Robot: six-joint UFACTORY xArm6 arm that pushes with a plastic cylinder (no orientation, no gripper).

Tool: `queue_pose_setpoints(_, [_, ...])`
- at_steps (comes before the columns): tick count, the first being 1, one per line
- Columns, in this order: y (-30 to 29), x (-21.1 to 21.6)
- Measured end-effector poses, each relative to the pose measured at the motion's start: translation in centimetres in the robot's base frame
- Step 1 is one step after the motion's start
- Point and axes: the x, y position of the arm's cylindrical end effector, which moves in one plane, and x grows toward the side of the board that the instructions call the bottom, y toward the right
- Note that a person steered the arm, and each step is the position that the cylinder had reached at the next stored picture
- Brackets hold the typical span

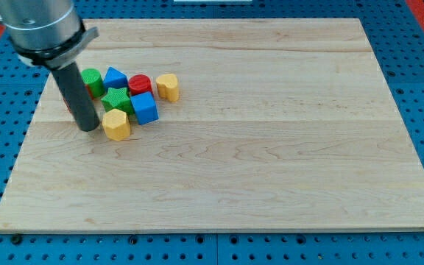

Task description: Move the yellow hexagon along with the blue cube and yellow heart to the top center

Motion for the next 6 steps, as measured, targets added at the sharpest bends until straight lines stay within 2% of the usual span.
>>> queue_pose_setpoints(1, [1.5, 1.9])
queue_pose_setpoints(2, [5.2, 2.0])
queue_pose_setpoints(5, [13.2, -5.7])
queue_pose_setpoints(6, [15.9, -9.6])
